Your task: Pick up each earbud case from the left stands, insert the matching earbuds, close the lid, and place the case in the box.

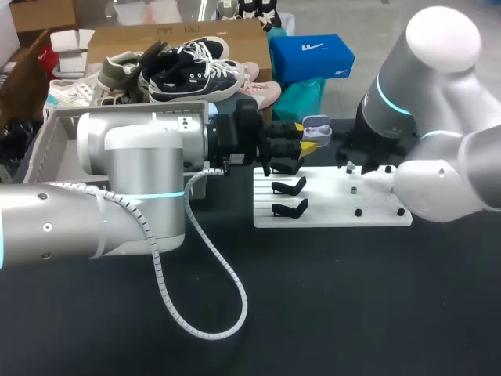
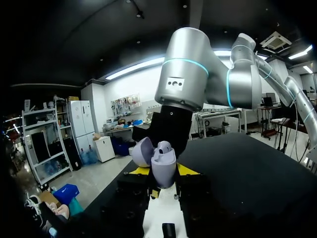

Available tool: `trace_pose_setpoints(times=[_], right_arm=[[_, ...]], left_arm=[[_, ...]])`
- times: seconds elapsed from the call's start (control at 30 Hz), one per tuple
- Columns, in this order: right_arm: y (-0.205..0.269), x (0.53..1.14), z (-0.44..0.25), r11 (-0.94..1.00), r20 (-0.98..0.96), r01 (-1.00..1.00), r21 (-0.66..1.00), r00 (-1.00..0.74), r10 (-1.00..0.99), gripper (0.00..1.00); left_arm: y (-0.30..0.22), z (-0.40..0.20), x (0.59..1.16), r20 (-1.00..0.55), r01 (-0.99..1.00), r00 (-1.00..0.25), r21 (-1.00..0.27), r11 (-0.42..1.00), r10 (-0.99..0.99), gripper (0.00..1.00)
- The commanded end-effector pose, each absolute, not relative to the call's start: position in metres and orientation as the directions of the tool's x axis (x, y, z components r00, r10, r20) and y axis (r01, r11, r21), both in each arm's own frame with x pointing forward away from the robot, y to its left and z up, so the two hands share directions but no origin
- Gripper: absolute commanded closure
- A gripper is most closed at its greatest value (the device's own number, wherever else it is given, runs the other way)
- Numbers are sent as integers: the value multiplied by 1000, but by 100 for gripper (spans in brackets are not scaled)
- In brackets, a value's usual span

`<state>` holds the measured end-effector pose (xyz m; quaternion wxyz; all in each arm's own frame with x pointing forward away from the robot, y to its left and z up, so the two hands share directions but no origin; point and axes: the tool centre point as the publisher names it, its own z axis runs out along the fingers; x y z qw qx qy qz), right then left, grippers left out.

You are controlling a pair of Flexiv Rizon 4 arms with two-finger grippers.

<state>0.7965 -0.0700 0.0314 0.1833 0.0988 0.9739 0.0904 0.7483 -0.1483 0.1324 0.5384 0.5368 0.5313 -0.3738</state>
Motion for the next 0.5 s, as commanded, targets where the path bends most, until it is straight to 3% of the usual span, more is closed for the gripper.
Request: trace_pose_setpoints(times=[0.03, 0.5], right_arm=[[-68, 800, 32, 964, -333, 168, 208, -914, 231, 52], [-68, 798, 31, 955, -316, 217, 200, -909, 272, 52]], left_arm=[[-149, 132, 747, -973, 971, 158, 184, 152, 166, 100], [-149, 132, 747, -973, 971, 158, 184, 152, 166, 100]])
